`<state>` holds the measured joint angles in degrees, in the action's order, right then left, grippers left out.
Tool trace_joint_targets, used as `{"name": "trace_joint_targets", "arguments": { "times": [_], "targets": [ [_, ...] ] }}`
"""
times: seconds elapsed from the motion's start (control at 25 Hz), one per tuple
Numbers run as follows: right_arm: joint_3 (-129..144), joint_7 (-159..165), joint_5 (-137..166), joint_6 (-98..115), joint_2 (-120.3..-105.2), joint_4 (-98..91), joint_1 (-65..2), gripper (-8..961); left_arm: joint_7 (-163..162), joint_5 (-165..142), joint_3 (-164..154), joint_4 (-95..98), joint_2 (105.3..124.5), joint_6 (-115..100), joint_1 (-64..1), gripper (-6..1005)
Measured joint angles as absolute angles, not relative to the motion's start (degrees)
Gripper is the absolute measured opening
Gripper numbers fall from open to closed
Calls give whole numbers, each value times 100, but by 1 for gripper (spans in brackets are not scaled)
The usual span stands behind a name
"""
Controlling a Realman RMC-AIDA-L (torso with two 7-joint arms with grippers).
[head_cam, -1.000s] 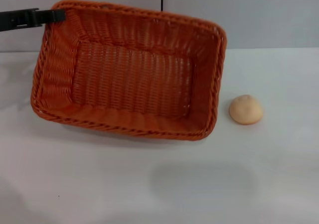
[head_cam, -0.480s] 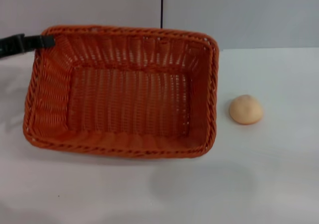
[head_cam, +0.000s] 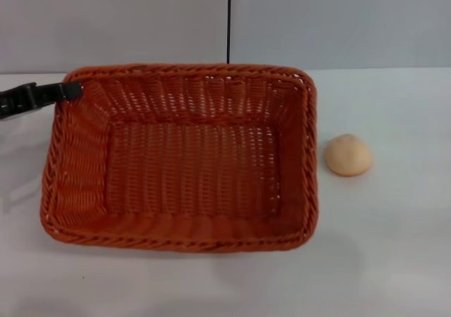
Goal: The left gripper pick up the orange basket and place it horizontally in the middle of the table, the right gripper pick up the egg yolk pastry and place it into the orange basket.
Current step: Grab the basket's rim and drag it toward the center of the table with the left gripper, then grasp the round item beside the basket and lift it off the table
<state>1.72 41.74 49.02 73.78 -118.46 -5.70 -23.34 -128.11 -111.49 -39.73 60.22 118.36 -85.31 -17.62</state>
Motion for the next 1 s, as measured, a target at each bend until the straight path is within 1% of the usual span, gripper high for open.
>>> {"name": "trace_joint_targets", "arguments": {
  "times": [0.12, 0.28, 0.4, 0.48, 0.52, 0.56, 0.64, 0.76, 0.92, 1.0],
  "targets": [
    [225, 4174, 4904, 7351, -11846, -571, -2360, 763, -12811, -11149, -3973, 6022, 11836, -8531, -1762, 197],
    [235, 4171, 4905, 7284, -11835, -582, -2432, 763, -12721, -11093, -3976, 5751, 11780, -8542, -1754, 197],
    [250, 4165, 4904, 7283, -11825, -582, -2458, 763, -12717, -11089, -3974, 5750, 11778, -8542, -1754, 244],
    [273, 4159, 4905, 7261, -11800, -582, -2497, 763, -12712, -11102, -3985, 5747, 11717, -8549, -1759, 276],
    [273, 4159, 4905, 7261, -11800, -582, -2497, 763, -12712, -11102, -3985, 5747, 11717, -8549, -1759, 304],
    [276, 4158, 4905, 7243, -11787, -582, -2506, 763, -12712, -11106, -3993, 5738, 11646, -8560, -1763, 333],
    [280, 4157, 4904, 7224, -11779, -583, -2523, 763, -12711, -11100, -3985, 5732, 11612, -8586, -1773, 390],
    [281, 4147, 4905, 7222, -11776, -592, -2532, 763, -12643, -11101, -3965, 5730, 11582, -8589, -1795, 475],
    [389, 4170, 4905, 7221, -11768, -663, -2528, 763, -12458, -11096, -3859, 5728, 11572, -8564, -1804, 625],
    [584, 4295, 4905, 7211, -11742, -734, -2509, 762, -12089, -11086, -3499, 5712, 11582, -8516, -1826, 700]
  ]
}}
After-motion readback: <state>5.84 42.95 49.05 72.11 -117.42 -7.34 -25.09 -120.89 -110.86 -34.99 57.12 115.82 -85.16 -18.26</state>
